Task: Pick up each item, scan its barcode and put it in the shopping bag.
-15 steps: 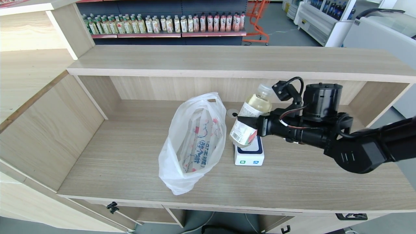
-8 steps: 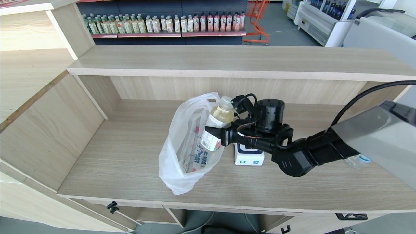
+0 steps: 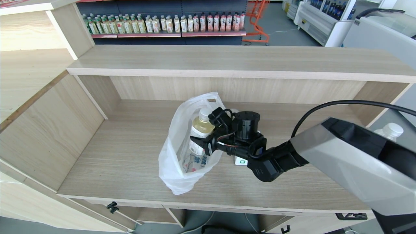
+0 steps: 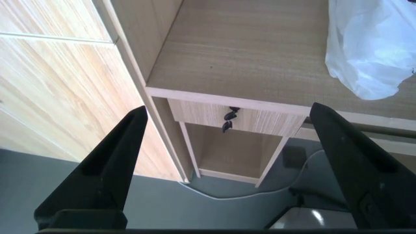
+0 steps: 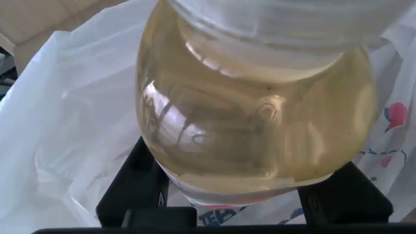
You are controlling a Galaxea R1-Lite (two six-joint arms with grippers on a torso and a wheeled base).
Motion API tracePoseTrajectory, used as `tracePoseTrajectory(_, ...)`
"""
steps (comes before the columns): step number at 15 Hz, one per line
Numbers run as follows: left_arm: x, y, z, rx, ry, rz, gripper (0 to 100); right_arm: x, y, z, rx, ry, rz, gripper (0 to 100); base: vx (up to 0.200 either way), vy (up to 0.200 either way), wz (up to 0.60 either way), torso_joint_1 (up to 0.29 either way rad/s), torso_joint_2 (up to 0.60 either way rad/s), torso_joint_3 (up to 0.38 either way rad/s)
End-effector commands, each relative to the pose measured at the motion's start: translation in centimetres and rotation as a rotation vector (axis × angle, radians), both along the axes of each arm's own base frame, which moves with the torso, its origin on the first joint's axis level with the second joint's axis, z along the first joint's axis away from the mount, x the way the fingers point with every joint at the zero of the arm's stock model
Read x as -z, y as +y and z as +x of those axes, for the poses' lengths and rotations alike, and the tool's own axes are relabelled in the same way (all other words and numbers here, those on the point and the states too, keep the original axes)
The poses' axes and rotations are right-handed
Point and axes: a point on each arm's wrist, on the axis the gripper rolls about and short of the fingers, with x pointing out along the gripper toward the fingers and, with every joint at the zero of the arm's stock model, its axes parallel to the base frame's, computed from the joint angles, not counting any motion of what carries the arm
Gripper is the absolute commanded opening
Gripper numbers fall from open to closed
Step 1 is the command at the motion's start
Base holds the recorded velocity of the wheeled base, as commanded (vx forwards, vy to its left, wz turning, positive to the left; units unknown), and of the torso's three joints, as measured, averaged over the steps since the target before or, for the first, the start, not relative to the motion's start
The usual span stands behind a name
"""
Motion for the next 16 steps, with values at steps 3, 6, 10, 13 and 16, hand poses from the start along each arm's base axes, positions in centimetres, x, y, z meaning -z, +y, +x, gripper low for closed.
tracePoseTrajectory(3, 0.0, 0.0, 0.0, -0.001, 0.000, 0.000, 100, 2.8, 0.8, 0.5, -0.018, -0.024, -0.071, 0, 0.000, 0.000, 0.00, 0.000, 0.00, 0.000)
tracePoseTrajectory(6, 0.0, 0.0, 0.0, -0.001, 0.000, 0.000, 100, 2.5, 0.9, 0.5, -0.018, -0.025, -0.055, 100, 0.000, 0.000, 0.00, 0.000, 0.00, 0.000)
tracePoseTrajectory(10, 0.0, 0.0, 0.0, -0.001, 0.000, 0.000, 100, -2.3, 0.1, -0.6, 0.004, 0.150, 0.145, 100, 0.000, 0.000, 0.00, 0.000, 0.00, 0.000)
tracePoseTrajectory(13, 0.0, 0.0, 0.0, -0.001, 0.001, 0.000, 100, -4.9, -2.6, -2.5, 0.040, 0.294, 0.174, 100, 0.000, 0.000, 0.00, 0.000, 0.00, 0.000)
tracePoseTrajectory(16, 0.0, 0.0, 0.0, -0.001, 0.001, 0.000, 100, -5.8, -5.5, -4.3, 0.064, 0.366, 0.195, 100, 0.000, 0.000, 0.00, 0.000, 0.00, 0.000)
